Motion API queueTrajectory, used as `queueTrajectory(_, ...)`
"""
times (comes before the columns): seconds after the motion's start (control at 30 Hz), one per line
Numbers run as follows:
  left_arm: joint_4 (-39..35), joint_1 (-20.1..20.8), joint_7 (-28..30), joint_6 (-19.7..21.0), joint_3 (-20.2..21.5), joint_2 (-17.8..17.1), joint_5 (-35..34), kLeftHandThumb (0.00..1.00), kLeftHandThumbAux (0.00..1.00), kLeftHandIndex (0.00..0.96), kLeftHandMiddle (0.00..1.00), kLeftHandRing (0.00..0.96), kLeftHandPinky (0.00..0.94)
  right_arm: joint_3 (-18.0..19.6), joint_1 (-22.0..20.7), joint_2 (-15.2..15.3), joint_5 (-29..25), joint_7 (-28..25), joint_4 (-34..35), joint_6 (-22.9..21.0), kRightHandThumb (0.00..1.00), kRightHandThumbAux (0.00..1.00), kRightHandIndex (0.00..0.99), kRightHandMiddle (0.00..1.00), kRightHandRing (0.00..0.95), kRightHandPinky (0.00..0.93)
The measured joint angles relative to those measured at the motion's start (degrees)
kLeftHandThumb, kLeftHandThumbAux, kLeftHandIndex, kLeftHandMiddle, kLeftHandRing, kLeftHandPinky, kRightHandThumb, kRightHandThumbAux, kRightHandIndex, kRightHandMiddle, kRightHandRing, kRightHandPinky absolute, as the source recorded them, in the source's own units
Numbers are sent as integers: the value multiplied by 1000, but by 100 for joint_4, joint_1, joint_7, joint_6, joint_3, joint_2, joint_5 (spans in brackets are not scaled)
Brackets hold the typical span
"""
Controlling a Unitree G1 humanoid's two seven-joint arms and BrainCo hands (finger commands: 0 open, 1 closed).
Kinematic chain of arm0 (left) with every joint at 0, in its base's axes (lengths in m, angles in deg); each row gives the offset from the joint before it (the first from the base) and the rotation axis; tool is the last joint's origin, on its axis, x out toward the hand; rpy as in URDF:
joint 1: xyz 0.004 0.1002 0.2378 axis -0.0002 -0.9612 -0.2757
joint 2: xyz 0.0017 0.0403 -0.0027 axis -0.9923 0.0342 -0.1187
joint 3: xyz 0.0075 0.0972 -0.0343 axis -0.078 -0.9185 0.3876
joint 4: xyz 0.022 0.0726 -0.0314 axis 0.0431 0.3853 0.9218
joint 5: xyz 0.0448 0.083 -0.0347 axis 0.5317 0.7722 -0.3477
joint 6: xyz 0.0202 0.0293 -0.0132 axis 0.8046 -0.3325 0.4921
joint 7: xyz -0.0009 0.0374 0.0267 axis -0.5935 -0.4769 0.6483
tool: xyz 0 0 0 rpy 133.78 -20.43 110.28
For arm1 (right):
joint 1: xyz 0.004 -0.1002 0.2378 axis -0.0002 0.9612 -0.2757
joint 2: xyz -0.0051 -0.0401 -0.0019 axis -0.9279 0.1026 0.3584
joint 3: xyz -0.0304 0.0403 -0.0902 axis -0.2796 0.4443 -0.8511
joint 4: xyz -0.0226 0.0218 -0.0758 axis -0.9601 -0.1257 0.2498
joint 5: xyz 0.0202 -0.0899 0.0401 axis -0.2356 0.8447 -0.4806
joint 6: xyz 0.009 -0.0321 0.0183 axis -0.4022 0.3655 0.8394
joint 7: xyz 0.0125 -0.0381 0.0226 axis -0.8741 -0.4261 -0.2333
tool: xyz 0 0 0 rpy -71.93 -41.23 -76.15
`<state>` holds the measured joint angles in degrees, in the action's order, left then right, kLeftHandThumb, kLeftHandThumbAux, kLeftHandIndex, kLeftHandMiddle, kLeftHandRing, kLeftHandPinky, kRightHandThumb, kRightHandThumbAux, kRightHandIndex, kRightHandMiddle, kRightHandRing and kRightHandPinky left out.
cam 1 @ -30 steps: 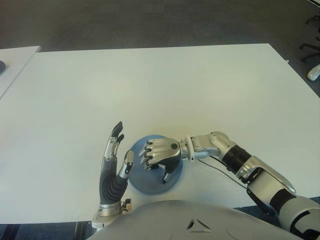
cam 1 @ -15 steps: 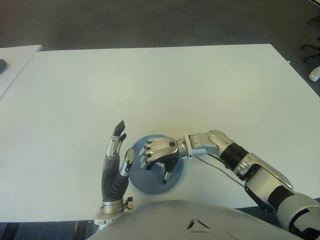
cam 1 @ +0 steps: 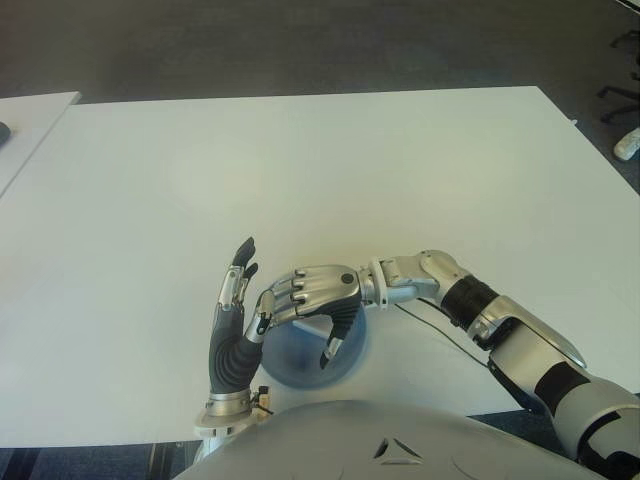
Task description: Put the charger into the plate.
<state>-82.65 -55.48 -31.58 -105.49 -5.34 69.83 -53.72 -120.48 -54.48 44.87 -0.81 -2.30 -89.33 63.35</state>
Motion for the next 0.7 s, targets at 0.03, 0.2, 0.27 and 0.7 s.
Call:
queueTrajectory(0.03,4,11,0,4,-4,-8,-23,167,355,26,14,0,11,19,-15,16,24,44,0,6,37,409,2,12,9,8)
queueTrajectory(0.2,75,144,-1,1,80,-28,-58,163,341,17,8,0,1,108,-80,116,120,308,2,47,62,355,0,1,1,1)
queueTrajectory(0.27,86,234,-36,1,139,-28,-60,160,340,16,7,0,0,154,-84,169,124,395,15,72,69,334,0,0,0,0)
queueTrajectory(0.7,125,496,-290,24,463,68,222,140,342,4,7,0,0,387,-86,265,54,657,-3,173,62,286,0,0,0,0)
